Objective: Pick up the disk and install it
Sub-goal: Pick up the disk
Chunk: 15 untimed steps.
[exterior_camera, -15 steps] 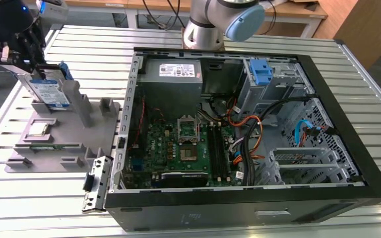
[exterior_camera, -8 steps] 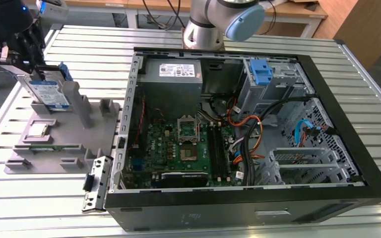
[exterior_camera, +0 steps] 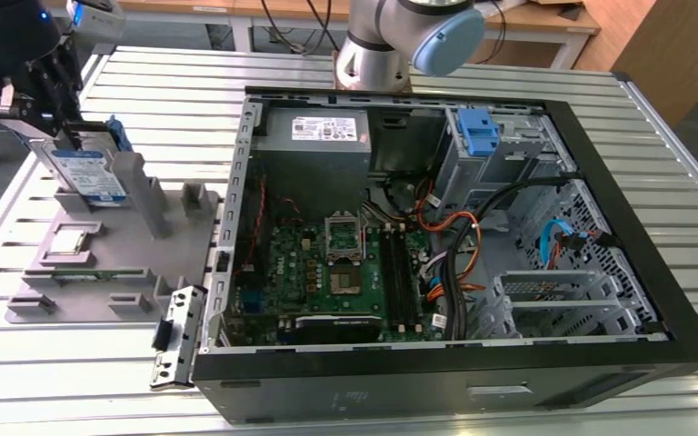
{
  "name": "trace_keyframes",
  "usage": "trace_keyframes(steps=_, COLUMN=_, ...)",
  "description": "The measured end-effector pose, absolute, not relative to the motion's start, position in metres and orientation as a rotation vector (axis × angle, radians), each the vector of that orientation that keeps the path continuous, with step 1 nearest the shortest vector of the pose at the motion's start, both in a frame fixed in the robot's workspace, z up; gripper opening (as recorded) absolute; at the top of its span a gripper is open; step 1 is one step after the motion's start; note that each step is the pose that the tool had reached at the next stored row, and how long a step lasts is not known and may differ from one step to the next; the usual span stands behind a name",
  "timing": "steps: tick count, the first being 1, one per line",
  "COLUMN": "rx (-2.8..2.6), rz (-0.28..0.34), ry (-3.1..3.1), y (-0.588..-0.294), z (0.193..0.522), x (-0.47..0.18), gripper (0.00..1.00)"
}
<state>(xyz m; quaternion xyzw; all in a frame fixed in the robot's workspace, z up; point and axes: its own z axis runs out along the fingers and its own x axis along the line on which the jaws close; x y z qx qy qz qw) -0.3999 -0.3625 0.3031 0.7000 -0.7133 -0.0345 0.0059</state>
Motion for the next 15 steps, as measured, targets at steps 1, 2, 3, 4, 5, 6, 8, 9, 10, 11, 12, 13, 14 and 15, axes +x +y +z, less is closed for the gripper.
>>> trace_keyframes(steps=1, rx=2.191, rz=-0.108, ry=-2.233, y=-0.3624, z=0.3031, x=-0.3999, gripper=0.35)
trace_keyframes(steps=2, rx=2.191, rz=-0.108, ry=-2.233, y=-0.3624, z=0.3031, x=-0.3999, gripper=0.35)
trace_keyframes(steps=3, rx=2.191, rz=-0.109, ry=-2.233, y=-0.3624, z=0.3031, x=-0.3999, gripper=0.35)
trace_keyframes(steps=4, rx=2.192, rz=-0.113, ry=-2.235, y=-0.3624, z=0.3032, x=-0.3999, gripper=0.35)
trace_keyframes(steps=5, rx=2.194, rz=-0.116, ry=-2.236, y=-0.3623, z=0.3032, x=-0.3999, gripper=0.35)
trace_keyframes(steps=6, rx=2.194, rz=-0.116, ry=-2.236, y=-0.3623, z=0.3032, x=-0.3999, gripper=0.35)
trace_keyframes(steps=8, rx=2.195, rz=-0.119, ry=-2.237, y=-0.3624, z=0.3031, x=-0.3999, gripper=0.35)
trace_keyframes(steps=9, rx=2.196, rz=-0.121, ry=-2.238, y=-0.3624, z=0.3032, x=-0.3999, gripper=0.35)
trace_keyframes(steps=10, rx=2.196, rz=-0.121, ry=-2.238, y=-0.3624, z=0.3031, x=-0.3999, gripper=0.35)
trace_keyframes(steps=11, rx=2.197, rz=-0.122, ry=-2.238, y=-0.3624, z=0.3031, x=-0.3999, gripper=0.35)
trace_keyframes(steps=12, rx=2.197, rz=-0.122, ry=-2.238, y=-0.3624, z=0.3031, x=-0.3999, gripper=0.35)
trace_keyframes(steps=13, rx=2.197, rz=-0.122, ry=-2.238, y=-0.3624, z=0.3032, x=-0.3999, gripper=0.35)
trace_keyframes(steps=14, rx=2.197, rz=-0.123, ry=-2.238, y=-0.3624, z=0.3032, x=-0.3999, gripper=0.35)
trace_keyframes(steps=15, rx=2.197, rz=-0.123, ry=-2.238, y=-0.3624, z=0.3034, x=-0.3999, gripper=0.35)
